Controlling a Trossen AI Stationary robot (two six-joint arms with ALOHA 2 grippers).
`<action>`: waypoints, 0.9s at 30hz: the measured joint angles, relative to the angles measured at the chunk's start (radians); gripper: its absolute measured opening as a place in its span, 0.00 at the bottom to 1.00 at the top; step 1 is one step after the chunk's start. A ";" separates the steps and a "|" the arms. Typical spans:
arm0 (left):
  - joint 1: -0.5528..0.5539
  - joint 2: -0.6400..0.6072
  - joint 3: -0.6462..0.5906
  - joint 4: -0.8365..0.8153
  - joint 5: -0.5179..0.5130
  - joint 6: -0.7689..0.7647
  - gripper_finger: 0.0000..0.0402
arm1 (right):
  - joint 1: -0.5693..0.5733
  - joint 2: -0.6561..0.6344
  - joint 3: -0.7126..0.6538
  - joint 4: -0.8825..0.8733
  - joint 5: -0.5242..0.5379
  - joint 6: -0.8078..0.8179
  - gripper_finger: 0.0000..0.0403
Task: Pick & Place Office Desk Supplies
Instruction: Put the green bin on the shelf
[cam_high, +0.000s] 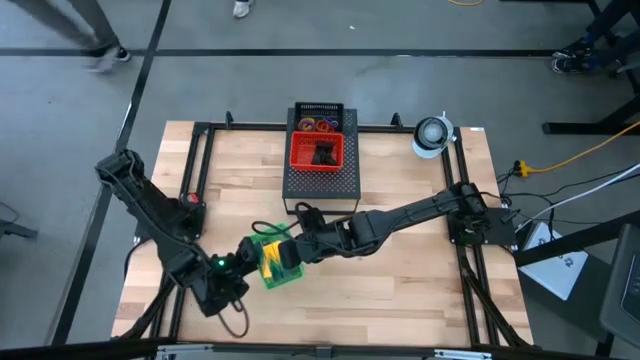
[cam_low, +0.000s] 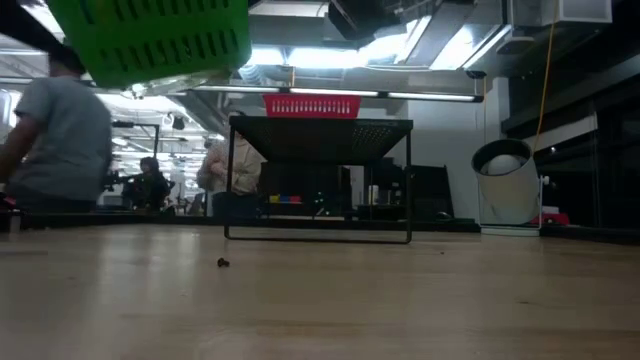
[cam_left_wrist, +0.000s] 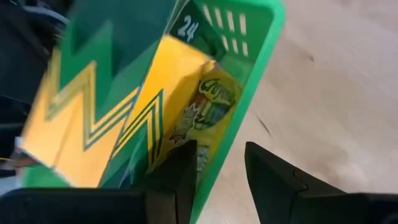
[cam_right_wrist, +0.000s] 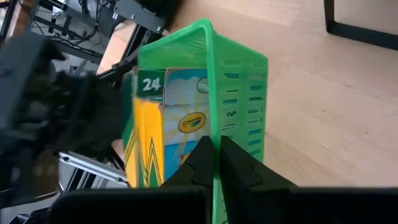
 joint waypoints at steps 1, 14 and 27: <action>0.009 0.000 0.000 -0.012 0.015 0.000 0.32 | 0.000 0.000 0.000 0.002 0.000 -0.002 0.02; 0.001 0.000 0.001 -0.043 0.019 0.007 0.01 | 0.016 0.000 0.000 0.069 -0.003 -0.081 0.10; -0.020 0.001 0.014 -0.158 0.141 -0.124 0.01 | 0.092 -0.072 0.002 0.019 0.117 -0.132 0.40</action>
